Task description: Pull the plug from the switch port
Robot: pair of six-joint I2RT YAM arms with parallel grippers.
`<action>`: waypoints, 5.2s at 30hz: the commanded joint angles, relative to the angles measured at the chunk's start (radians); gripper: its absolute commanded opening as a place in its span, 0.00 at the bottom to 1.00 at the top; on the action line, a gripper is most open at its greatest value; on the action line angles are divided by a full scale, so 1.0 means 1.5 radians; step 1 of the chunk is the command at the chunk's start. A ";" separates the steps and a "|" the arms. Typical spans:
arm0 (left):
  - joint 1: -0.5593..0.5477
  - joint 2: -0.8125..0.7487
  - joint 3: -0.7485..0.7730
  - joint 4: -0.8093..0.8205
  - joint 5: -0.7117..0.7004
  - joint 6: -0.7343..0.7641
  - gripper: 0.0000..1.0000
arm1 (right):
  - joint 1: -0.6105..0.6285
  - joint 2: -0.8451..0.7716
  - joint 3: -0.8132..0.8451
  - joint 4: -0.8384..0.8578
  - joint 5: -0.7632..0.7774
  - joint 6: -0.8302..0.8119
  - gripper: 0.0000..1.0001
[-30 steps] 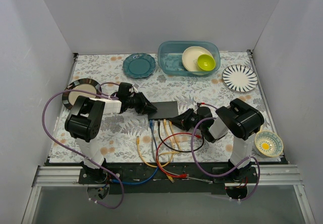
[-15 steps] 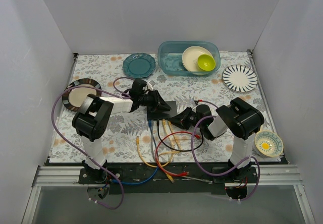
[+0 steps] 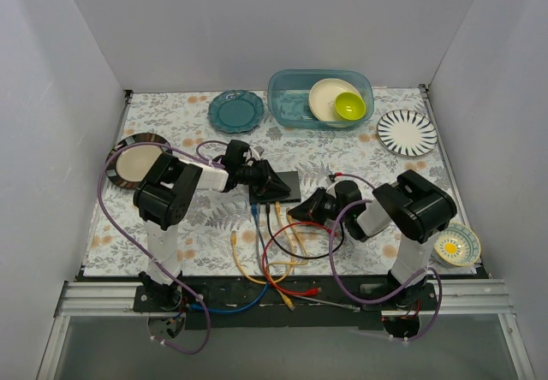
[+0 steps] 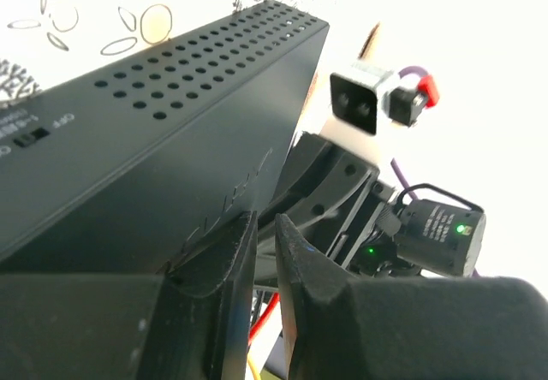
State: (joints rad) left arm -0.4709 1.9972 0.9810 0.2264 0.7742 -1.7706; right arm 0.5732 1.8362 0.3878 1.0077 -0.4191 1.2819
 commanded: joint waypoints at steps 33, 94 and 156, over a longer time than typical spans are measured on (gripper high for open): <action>0.097 -0.149 -0.053 -0.108 -0.123 0.074 0.23 | 0.082 -0.135 0.153 -0.332 0.045 -0.246 0.50; 0.128 -0.180 -0.114 -0.059 -0.082 0.058 0.20 | 0.073 0.070 0.070 0.071 0.117 0.130 0.03; 0.135 -0.171 -0.105 -0.066 -0.096 0.053 0.21 | 0.130 -0.120 0.232 -0.361 0.057 -0.301 0.37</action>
State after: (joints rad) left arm -0.2710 1.7996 0.8440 0.1322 0.6365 -1.7020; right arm 0.7185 1.5982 0.7250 0.3912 -0.2523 0.7761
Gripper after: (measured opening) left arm 0.208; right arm 0.402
